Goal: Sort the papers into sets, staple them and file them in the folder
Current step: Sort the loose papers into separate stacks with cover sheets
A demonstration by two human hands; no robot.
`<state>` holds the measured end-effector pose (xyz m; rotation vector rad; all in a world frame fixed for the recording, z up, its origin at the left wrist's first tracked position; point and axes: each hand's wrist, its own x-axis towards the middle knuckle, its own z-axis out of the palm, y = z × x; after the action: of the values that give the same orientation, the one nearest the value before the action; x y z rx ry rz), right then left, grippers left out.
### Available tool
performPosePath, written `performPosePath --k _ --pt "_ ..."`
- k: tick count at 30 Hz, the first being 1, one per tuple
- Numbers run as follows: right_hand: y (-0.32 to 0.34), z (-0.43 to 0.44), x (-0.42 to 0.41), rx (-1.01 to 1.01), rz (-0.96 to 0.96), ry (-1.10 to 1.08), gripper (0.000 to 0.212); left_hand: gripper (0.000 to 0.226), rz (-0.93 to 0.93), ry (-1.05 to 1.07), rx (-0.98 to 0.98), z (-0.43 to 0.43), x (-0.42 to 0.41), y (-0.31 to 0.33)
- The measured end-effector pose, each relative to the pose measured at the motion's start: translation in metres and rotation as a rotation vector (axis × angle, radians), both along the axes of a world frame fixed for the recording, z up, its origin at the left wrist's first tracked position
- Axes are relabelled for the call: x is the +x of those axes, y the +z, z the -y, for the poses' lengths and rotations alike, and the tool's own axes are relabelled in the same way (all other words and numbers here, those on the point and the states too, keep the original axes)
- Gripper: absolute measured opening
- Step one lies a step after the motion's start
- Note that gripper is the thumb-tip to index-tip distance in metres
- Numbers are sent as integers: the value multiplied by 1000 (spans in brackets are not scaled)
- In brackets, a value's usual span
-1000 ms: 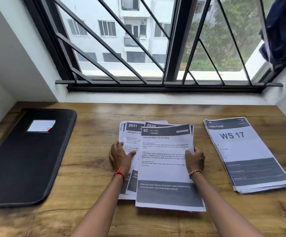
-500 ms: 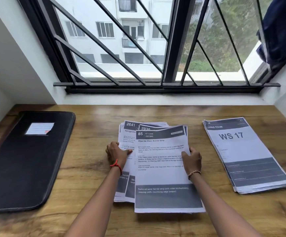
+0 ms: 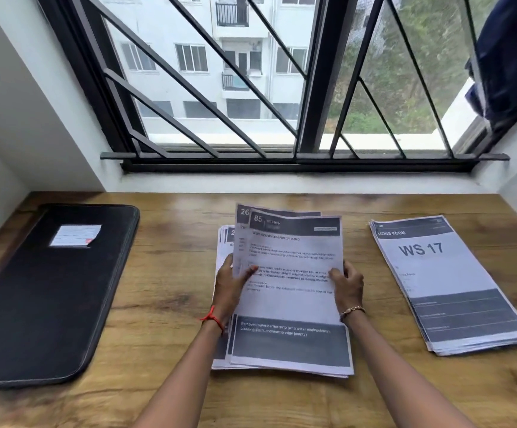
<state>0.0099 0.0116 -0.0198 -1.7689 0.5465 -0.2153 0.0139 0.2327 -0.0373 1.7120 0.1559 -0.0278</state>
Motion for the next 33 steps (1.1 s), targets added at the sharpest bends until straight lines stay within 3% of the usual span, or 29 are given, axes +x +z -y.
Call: performPosePath --k 3,5,8,11,16,18,21,28,33 --pt "0 -1 3 54 -17 18 22 41 -52 -152 -111 3 -5 -3" --pt "-1 0 6 55 -59 -7 43 27 0 -172 -55 2 -5 -8" --pt "-6 3 8 -64 -94 38 47 20 75 -88 164 2 -4 -10" --pt "-6 -3 5 -175 -109 52 43 36 130 4 512 3 0 -10" --pt "-26 -20 0 -560 -197 137 68 72 -65 -131 826 -6 -1 -13" --pt "-36 -23 -5 -738 -168 132 70 81 -98 -176 857 -8 -3 -15" --pt "-43 -22 -8 -844 -160 129 69 92 -117 -178 872 -9 -3 -17" --pt "-44 -22 -10 -849 -132 111 73 87 -63 -172 1000 -4 -2 -19" --pt "-45 -20 -9 -843 -100 94 72 81 11 -145 948 -4 -1 -22"
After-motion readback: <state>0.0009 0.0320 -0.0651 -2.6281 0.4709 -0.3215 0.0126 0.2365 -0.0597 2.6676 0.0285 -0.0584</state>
